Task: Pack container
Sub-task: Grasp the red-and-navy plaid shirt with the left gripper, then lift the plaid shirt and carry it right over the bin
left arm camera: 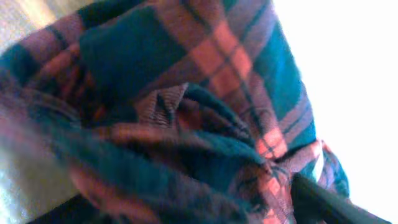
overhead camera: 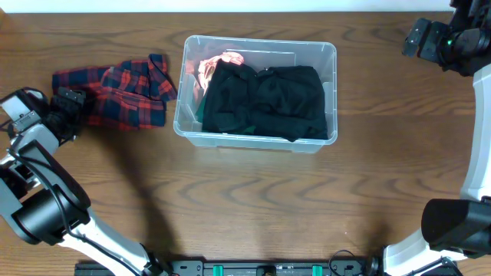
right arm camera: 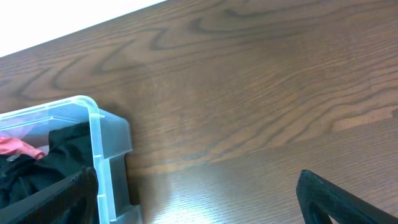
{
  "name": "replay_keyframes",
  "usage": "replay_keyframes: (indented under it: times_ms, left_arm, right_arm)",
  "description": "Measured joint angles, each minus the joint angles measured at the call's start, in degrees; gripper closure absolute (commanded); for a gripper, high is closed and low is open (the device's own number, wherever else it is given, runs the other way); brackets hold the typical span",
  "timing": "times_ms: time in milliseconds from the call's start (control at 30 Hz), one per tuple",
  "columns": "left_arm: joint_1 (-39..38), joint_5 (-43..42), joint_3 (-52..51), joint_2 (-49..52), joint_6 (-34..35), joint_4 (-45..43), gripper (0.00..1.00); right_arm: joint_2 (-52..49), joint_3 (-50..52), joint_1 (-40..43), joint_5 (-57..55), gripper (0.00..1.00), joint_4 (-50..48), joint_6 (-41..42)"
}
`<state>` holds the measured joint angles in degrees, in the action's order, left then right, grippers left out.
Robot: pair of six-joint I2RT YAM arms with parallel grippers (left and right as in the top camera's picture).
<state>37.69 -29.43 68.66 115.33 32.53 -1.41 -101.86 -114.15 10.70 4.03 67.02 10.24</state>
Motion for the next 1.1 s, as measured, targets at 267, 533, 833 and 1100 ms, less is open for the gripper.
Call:
replay_keyframes:
  times_ms: [267, 533, 833, 1100]
  left_arm:
    - [-0.09, 1.14, -0.13, 0.46, 0.17, -1.75, 0.94]
    - [-0.15, -5.01, -0.28, 0.52, 1.09, -7.04, 0.94]
    - [-4.02, -10.78, -0.28, -5.84, 2.86, -6.58, 0.94]
    - [-11.54, -12.41, -0.09, -24.13, 3.28, -6.91, 0.94]
  right_arm:
    - [0.00, 0.00, -0.02, 0.00, 0.01, -0.02, 0.00]
    - [0.00, 0.00, 0.00, 0.00, 0.01, 0.02, 0.00]
    - [0.00, 0.00, 0.00, 0.00, 0.01, 0.02, 0.00]
    - [0.00, 0.00, 0.00, 0.00, 0.01, 0.00, 0.02]
